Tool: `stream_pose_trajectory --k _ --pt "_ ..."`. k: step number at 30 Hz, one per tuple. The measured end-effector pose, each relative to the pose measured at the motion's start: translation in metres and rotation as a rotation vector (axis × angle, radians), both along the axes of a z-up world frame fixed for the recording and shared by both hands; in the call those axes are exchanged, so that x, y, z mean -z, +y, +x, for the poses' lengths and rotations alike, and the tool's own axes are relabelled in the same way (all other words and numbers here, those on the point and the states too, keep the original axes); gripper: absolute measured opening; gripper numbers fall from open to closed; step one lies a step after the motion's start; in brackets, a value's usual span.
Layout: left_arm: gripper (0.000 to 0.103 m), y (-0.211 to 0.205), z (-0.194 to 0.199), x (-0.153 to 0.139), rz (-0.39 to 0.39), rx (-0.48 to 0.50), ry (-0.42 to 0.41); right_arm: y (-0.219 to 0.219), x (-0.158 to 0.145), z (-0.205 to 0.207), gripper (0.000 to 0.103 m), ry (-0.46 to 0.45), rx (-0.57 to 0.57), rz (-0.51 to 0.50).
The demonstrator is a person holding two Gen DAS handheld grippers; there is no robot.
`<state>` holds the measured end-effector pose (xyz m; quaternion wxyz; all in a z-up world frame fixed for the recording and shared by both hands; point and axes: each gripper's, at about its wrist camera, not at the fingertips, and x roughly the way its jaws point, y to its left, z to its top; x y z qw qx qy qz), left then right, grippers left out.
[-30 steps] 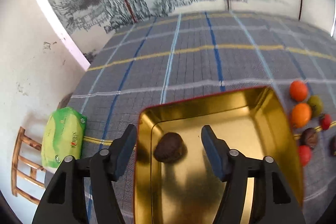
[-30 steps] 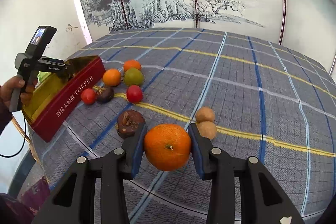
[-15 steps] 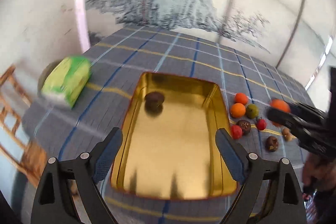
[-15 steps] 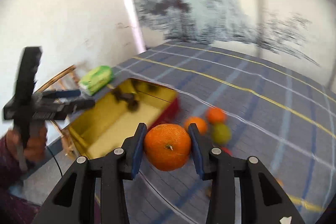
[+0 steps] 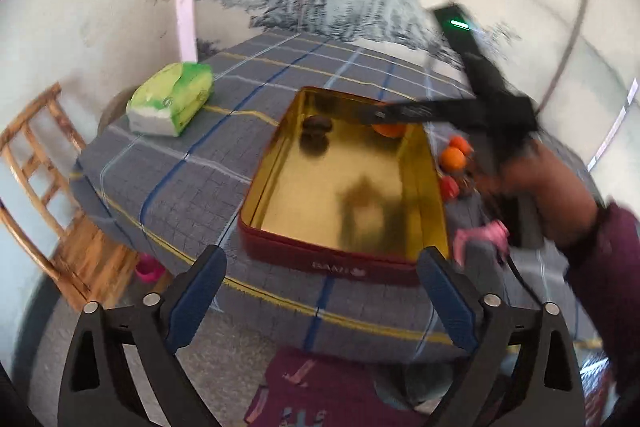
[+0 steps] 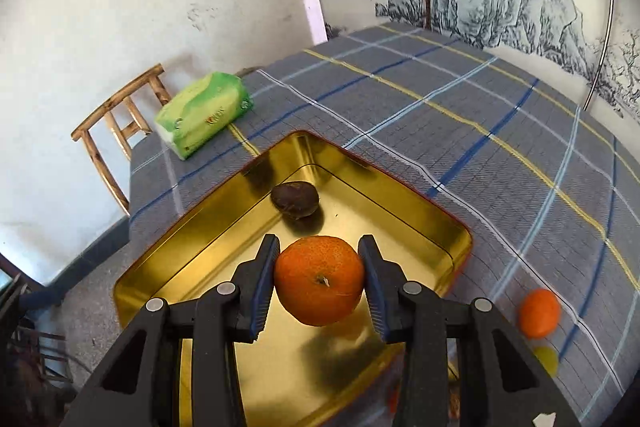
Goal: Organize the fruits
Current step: 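Carry the mandarin orange into the tin and open the right gripper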
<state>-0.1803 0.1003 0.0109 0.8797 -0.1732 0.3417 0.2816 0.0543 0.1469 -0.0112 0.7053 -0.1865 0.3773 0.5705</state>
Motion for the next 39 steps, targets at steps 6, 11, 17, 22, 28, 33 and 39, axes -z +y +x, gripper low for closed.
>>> stream_pose_trajectory --k 6,11,17,22,28,33,39 --pt "0.101 -0.003 -0.007 -0.004 0.011 0.033 -0.046 0.023 0.008 0.005 0.038 -0.006 0.015 -0.027" --pt "0.101 0.01 -0.007 0.002 -0.032 0.01 -0.036 0.036 0.016 0.009 0.038 -0.023 0.031 -0.071" --pt "0.101 0.018 -0.009 0.008 -0.054 -0.02 -0.016 0.046 0.027 0.013 0.038 -0.026 0.053 -0.104" --pt "0.101 0.021 -0.006 0.012 -0.054 -0.026 0.017 0.052 0.031 0.011 0.038 -0.038 0.054 -0.124" --pt "0.101 0.021 -0.004 0.016 -0.051 -0.029 0.053 0.055 0.03 0.016 0.039 -0.032 0.078 -0.12" --pt "0.101 0.022 -0.001 0.018 -0.053 -0.026 0.08 0.053 0.028 0.018 0.039 -0.028 0.088 -0.105" --pt "0.101 0.021 0.001 0.021 -0.05 -0.022 0.103 0.045 0.017 0.017 0.039 -0.018 0.094 -0.049"
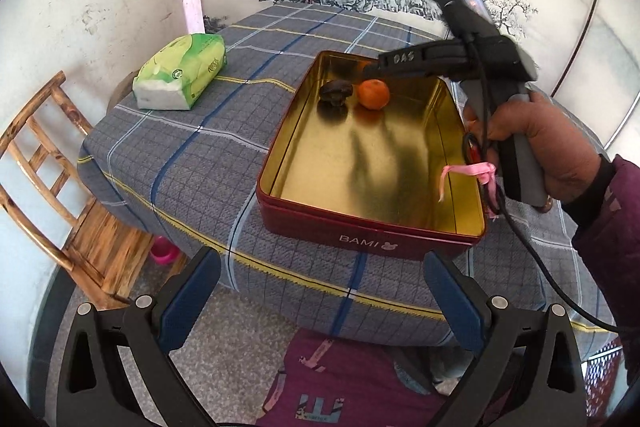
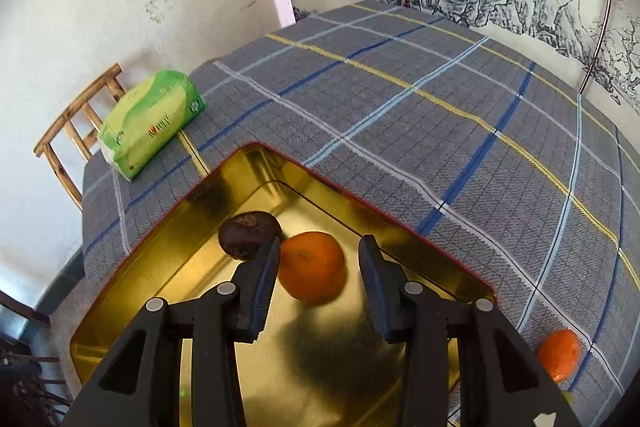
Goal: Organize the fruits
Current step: 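Carry the mandarin orange into the tin and open the right gripper, then move the right gripper to the loose fruits and grasp a red tomato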
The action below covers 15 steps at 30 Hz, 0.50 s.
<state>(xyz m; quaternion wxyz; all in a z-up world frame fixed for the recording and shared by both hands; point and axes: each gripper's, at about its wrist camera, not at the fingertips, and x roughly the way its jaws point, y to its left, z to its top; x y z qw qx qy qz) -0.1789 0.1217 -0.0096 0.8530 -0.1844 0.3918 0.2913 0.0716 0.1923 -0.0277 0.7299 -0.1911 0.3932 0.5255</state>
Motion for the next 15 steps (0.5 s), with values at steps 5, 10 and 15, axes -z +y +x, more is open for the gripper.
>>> stream_pose_trajectory --k 5,10,15 --pt "0.101 -0.002 0.002 -0.001 0.004 0.007 0.007 -0.024 -0.02 -0.002 0.039 0.009 0.015 0.088" --pt "0.101 -0.003 0.006 0.002 -0.007 0.029 0.018 -0.069 -0.037 -0.005 0.039 0.023 0.04 0.167" --pt "0.101 -0.007 0.008 0.003 0.0 0.054 0.023 -0.129 -0.037 -0.012 0.039 -0.01 0.075 0.18"
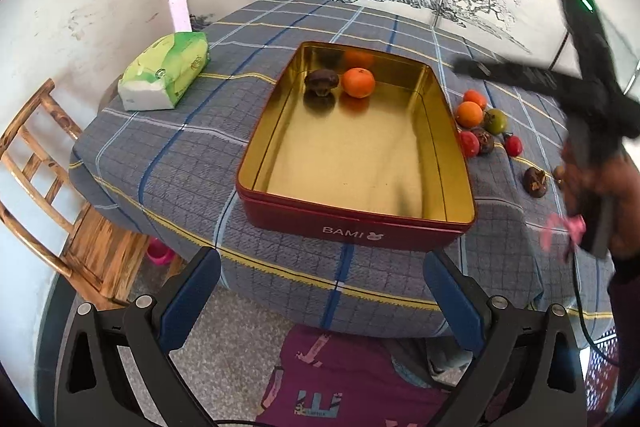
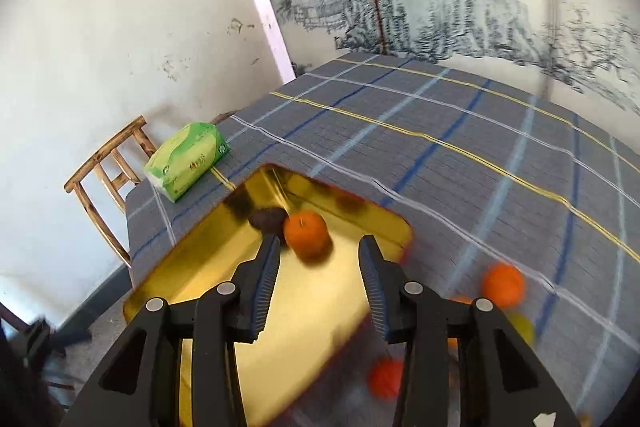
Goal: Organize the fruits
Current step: 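Move the right gripper to the loose fruits and grasp a red tomato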
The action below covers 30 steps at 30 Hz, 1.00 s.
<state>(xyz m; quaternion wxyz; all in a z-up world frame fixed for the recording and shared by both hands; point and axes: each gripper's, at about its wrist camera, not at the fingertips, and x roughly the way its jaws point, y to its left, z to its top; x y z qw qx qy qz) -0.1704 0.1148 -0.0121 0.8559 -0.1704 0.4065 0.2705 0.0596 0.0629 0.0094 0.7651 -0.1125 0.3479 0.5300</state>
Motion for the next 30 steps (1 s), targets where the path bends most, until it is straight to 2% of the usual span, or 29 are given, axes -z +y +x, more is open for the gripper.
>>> stream_pose_trajectory --k 4,8,15,17,20,25,27,30 --pt "0.101 -0.005 0.007 0.002 -0.002 0.035 0.01 -0.048 0.015 -0.004 0.04 -0.008 0.046 -0.055" --pt "0.101 -0.015 0.014 0.004 0.015 0.076 0.036 -0.065 0.03 -0.014 0.04 -0.051 0.02 -0.111" --pt "0.101 -0.021 0.015 0.001 0.047 0.08 0.048 -0.049 0.041 -0.02 0.04 -0.105 -0.119 -0.142" --pt "0.101 -0.021 0.016 0.002 0.045 0.079 0.054 -0.04 0.043 -0.021 0.04 -0.152 -0.169 -0.174" --pt "0.101 -0.023 0.018 0.003 0.048 0.084 0.062 -0.029 0.049 -0.016 0.04 -0.17 -0.233 -0.217" --pt "0.101 -0.023 0.021 0.005 0.052 0.085 0.076 -0.011 0.059 -0.004 0.036 -0.203 -0.303 -0.295" --pt "0.101 -0.022 0.021 0.006 0.05 0.085 0.079 -0.006 0.063 0.001 0.029 -0.188 -0.317 -0.329" --pt "0.101 -0.021 0.023 0.008 0.045 0.087 0.086 -0.002 0.068 -0.001 0.029 -0.2 -0.345 -0.355"
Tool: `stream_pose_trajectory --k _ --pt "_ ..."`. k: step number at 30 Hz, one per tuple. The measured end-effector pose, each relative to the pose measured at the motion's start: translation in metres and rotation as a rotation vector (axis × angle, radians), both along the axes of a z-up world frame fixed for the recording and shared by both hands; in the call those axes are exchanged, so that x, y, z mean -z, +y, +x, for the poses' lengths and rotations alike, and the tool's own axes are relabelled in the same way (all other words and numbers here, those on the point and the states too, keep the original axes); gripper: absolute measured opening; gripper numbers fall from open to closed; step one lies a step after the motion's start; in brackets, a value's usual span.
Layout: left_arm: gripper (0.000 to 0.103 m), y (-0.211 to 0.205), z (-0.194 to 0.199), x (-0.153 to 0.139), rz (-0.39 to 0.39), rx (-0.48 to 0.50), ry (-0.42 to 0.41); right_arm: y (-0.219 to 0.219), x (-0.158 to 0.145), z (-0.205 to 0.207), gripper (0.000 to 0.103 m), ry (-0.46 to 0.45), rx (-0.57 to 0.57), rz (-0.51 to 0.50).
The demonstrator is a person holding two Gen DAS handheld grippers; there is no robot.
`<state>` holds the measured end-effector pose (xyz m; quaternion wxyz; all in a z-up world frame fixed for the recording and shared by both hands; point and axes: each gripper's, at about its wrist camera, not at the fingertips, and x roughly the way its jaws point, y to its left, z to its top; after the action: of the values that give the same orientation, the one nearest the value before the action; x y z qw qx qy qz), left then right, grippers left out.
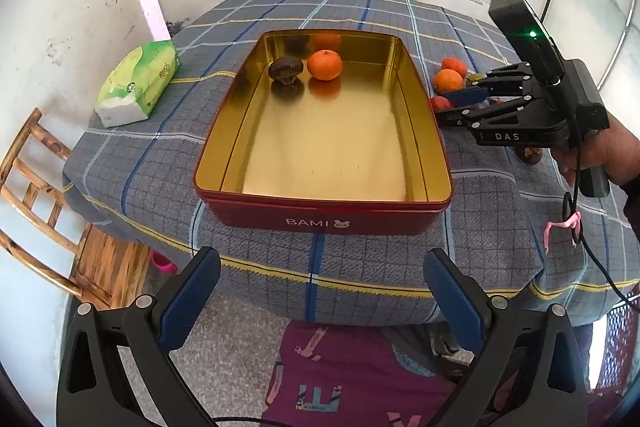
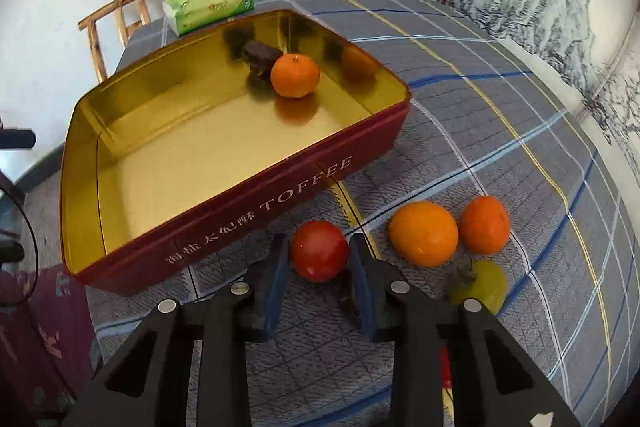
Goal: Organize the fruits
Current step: 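Move the right gripper to the loose fruits and grasp a red tomato, then reach the left gripper to a dark brown fruit and grasp it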
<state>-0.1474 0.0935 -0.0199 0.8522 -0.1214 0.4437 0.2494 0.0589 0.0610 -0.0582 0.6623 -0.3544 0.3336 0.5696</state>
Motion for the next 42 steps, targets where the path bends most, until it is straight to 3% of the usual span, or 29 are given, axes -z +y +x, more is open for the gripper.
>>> stream_pose_trajectory --k 5,9,11,15,18,22,28,32,37,42 --pt "0.101 -0.004 0.002 0.001 0.013 0.013 0.013 0.006 0.006 -0.002 0.028 -0.015 0.012 -0.011" --pt "0.101 -0.006 0.0 -0.005 0.033 0.021 -0.008 -0.012 -0.004 0.001 0.028 0.023 0.102 0.064" --pt "0.101 -0.008 0.0 -0.009 0.053 0.039 -0.026 -0.048 -0.02 0.002 0.028 0.093 0.187 0.188" --pt "0.101 -0.021 0.01 -0.021 0.115 0.134 -0.066 -0.128 -0.036 0.002 0.028 0.102 0.368 0.323" --pt "0.101 -0.033 0.025 -0.029 0.119 0.234 -0.1 -0.192 -0.032 0.013 0.028 0.036 0.548 0.315" --pt "0.101 -0.046 0.057 -0.041 0.052 0.366 -0.124 -0.254 -0.019 0.04 0.028 0.01 0.754 0.293" --pt "0.101 -0.056 0.113 -0.044 -0.029 0.472 -0.093 -0.303 0.001 0.075 0.028 0.04 0.955 0.328" --pt "0.101 -0.074 0.145 -0.042 -0.104 0.541 -0.1 -0.313 0.009 0.076 0.028 0.062 0.971 0.354" --pt "0.1 -0.11 0.189 -0.024 -0.021 0.618 -0.057 -0.324 0.014 0.079 0.028 0.084 0.967 0.399" --pt "0.088 -0.123 0.228 0.004 -0.008 0.64 -0.001 -0.329 0.015 0.076 0.028 0.103 0.949 0.429"
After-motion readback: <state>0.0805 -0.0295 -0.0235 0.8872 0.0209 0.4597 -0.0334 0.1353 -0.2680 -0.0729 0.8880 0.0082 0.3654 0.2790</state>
